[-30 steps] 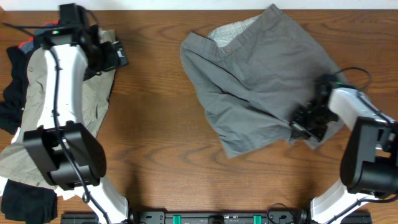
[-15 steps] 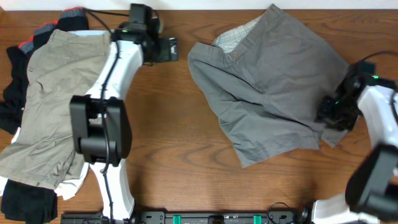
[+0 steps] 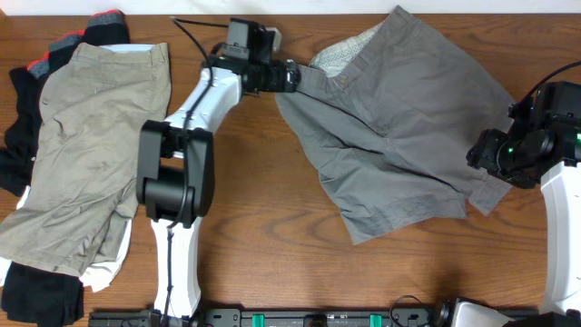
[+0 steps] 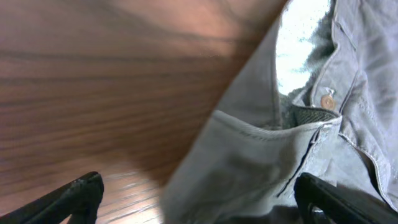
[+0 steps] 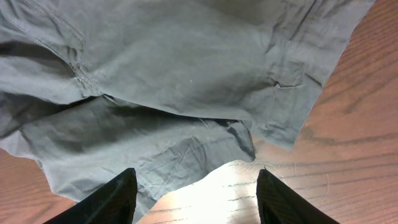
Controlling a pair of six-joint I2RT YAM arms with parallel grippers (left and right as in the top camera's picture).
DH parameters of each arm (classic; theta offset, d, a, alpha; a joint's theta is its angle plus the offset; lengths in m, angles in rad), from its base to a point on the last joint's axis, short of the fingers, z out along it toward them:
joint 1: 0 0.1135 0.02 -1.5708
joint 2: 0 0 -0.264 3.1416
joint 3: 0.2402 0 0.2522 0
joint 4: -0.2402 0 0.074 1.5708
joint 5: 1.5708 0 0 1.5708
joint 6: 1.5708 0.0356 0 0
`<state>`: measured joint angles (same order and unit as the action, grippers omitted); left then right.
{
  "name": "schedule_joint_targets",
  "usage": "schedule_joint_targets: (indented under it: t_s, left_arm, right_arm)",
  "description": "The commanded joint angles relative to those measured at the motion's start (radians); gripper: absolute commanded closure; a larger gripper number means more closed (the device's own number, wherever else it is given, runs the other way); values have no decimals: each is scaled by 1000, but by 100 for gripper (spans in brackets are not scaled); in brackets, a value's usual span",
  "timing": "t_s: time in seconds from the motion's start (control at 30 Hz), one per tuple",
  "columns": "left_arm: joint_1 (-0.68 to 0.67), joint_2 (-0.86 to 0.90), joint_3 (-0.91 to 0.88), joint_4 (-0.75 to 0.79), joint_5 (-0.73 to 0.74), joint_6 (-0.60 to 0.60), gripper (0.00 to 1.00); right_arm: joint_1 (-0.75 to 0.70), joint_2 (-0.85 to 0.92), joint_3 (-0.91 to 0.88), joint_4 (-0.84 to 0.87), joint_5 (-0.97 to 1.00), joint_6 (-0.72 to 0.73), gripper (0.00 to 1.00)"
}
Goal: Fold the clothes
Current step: 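Grasp the shorts' top-left corner with the left gripper and pull it left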
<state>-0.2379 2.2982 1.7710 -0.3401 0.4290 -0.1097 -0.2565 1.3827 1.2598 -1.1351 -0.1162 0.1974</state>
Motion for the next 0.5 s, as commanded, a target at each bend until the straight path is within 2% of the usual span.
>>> schedule_joint_targets:
  t_s: [0.0, 0.03, 0.07, 0.1, 0.13, 0.27, 0.47]
  left_arm:
    - [-21, 25, 17, 15, 42, 4, 23]
    - [-24, 25, 17, 21, 42, 4, 53]
    - [-27, 24, 17, 29, 42, 3, 73]
    - [-27, 23, 18, 33, 42, 1, 87]
    - [-26, 19, 18, 32, 35, -2, 94]
    - [9, -22, 18, -48, -82, -114, 94]
    - [112, -143, 18, -349, -232, -278, 94]
  right_arm:
    - [9, -8, 3, -2, -4, -20, 40]
    - [9, -8, 3, -2, -5, -19, 40]
    - [9, -8, 2, -2, -10, -19, 40]
    - [9, -8, 2, -2, -21, -19, 40]
    - [10, -8, 2, -2, -30, -19, 40]
    - [38, -7, -5, 3, -42, -19, 41]
    - [121, 10, -24, 43, -42, 2, 41]
